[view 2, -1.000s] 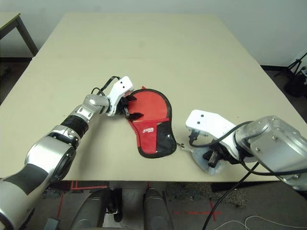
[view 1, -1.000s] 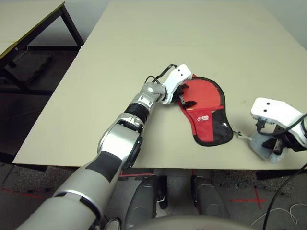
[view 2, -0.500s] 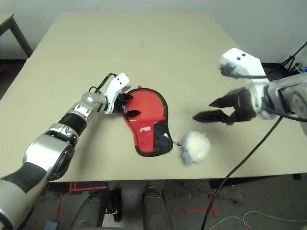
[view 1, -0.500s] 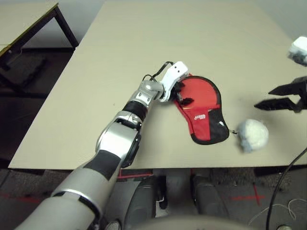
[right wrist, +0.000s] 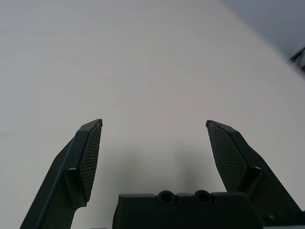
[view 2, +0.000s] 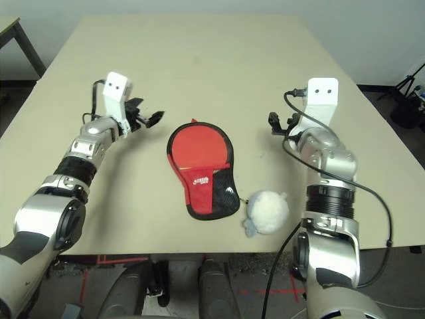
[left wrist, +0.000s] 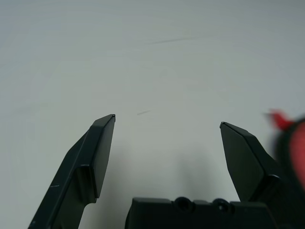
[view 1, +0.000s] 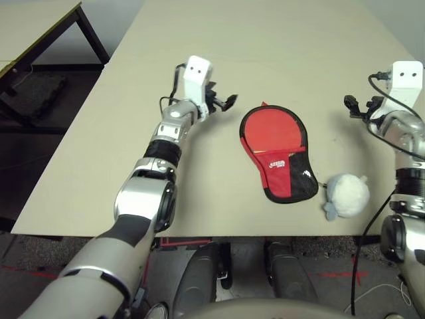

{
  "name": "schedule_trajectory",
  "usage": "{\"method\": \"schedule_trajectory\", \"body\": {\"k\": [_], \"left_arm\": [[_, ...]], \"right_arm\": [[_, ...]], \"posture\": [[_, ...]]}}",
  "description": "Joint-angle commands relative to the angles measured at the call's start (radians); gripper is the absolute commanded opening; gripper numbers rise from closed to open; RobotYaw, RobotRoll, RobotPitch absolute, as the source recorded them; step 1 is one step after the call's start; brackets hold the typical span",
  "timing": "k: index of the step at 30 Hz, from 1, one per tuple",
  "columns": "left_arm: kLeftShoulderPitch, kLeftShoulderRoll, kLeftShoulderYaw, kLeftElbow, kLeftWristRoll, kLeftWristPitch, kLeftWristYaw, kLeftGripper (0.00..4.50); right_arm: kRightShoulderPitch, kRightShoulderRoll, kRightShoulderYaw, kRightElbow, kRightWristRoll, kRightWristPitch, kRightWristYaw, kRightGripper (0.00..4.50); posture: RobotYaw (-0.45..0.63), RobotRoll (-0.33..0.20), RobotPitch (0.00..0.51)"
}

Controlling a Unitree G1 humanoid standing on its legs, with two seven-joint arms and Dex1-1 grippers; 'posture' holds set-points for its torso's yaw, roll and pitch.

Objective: Store the ping-pong paddle in its case and zip it.

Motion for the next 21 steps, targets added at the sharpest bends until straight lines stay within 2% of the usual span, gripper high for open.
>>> {"method": "schedule_trajectory", "body": {"k": [1, 3, 8, 15, 21], "left_arm": [[0.06, 0.007, 0.024, -0.037, -0.009, -0.04, 0.078, 4.5], [0.126, 0.022, 0.037, -0.055, -0.003, -0.071, 0.137, 4.5], [0.192, 0.016, 0.033, -0.082, -0.001, -0.085, 0.218, 4.5], [0.21, -0.011, 0.014, -0.094, 0.001, -0.083, 0.259, 4.5], [0.177, -0.011, -0.007, -0.065, 0.003, -0.09, 0.252, 4.5]], "right_arm": [[-0.035, -0.023, 0.002, 0.181, -0.037, -0.157, -0.024, 4.49], [-0.048, -0.044, 0.01, 0.286, -0.068, -0.228, -0.065, 4.49], [-0.082, -0.102, 0.016, 0.458, -0.098, -0.335, -0.106, 4.49], [-0.132, -0.159, 0.035, 0.562, -0.115, -0.393, -0.064, 4.49], [-0.128, -0.18, 0.025, 0.594, -0.106, -0.402, -0.046, 4.49]], "posture": [[-0.02, 0.0, 0.142], [-0.01, 0.0, 0.147], [0.0, 0.0, 0.164], [-0.02, 0.0, 0.171], [-0.04, 0.0, 0.16]]}}
